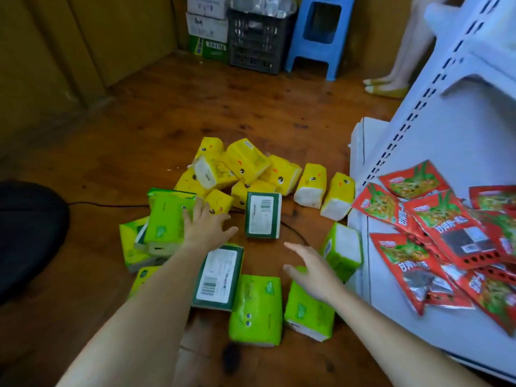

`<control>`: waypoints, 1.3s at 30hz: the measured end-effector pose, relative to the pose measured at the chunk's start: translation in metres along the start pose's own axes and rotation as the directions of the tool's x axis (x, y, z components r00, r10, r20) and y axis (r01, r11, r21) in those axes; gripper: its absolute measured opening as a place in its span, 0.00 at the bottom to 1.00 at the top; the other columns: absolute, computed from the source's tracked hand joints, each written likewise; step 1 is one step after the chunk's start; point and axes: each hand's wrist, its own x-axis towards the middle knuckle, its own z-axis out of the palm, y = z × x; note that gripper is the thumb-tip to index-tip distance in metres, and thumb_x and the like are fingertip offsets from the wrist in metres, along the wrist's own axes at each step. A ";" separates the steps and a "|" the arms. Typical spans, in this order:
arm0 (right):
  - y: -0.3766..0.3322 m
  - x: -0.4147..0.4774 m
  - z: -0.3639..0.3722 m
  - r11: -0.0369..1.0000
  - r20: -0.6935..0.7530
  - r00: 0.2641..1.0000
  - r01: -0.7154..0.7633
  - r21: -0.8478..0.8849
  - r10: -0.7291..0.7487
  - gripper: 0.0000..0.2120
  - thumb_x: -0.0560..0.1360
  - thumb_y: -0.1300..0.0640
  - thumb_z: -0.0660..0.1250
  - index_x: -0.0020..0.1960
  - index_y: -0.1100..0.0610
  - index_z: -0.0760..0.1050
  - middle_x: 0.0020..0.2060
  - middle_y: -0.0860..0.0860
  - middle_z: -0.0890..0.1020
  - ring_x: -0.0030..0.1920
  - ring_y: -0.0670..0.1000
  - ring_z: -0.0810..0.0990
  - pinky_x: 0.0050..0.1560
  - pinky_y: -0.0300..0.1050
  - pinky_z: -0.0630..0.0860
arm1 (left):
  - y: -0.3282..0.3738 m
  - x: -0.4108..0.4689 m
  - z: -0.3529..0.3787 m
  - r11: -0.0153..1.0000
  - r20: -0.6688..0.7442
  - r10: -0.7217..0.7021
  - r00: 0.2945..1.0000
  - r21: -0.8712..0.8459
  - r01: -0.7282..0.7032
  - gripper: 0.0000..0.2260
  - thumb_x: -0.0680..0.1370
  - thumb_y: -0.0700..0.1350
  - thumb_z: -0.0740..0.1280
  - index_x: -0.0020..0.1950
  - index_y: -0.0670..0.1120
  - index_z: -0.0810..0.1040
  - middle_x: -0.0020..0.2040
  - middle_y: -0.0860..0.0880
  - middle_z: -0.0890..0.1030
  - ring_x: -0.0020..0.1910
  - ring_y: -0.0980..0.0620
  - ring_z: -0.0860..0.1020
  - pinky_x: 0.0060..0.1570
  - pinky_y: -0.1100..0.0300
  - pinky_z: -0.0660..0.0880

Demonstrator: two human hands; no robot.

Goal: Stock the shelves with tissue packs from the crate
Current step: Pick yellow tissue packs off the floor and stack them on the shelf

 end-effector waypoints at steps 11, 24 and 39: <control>0.032 -0.003 0.003 0.998 -0.005 0.999 -0.052 0.027 0.052 0.23 0.77 0.55 0.64 0.71 0.52 0.64 0.65 0.53 0.70 0.67 0.49 0.68 0.56 0.28 0.59 | 0.009 0.017 0.019 0.976 0.112 -0.157 0.981 0.170 0.137 0.21 0.78 0.62 0.54 0.63 0.53 0.75 0.77 0.37 0.43 0.73 0.40 0.31 0.68 0.32 0.39; 0.027 -0.023 -0.003 0.959 -0.101 0.990 -0.071 0.274 0.102 0.22 0.77 0.56 0.64 0.70 0.51 0.64 0.67 0.51 0.69 0.65 0.49 0.70 0.58 0.37 0.64 | 0.013 -0.003 -0.014 0.968 -0.166 0.223 0.961 -0.080 -0.238 0.18 0.79 0.53 0.61 0.63 0.44 0.77 0.76 0.47 0.54 0.73 0.40 0.54 0.71 0.48 0.55; -0.026 -0.050 -0.099 0.388 0.042 0.973 -0.131 0.912 0.229 0.14 0.74 0.51 0.67 0.60 0.45 0.71 0.63 0.49 0.74 0.59 0.52 0.74 0.53 0.51 0.71 | 0.087 -0.107 -0.078 0.590 -0.124 0.807 0.577 0.166 -0.790 0.21 0.73 0.57 0.56 0.53 0.46 0.81 0.71 0.39 0.65 0.69 0.34 0.65 0.64 0.39 0.67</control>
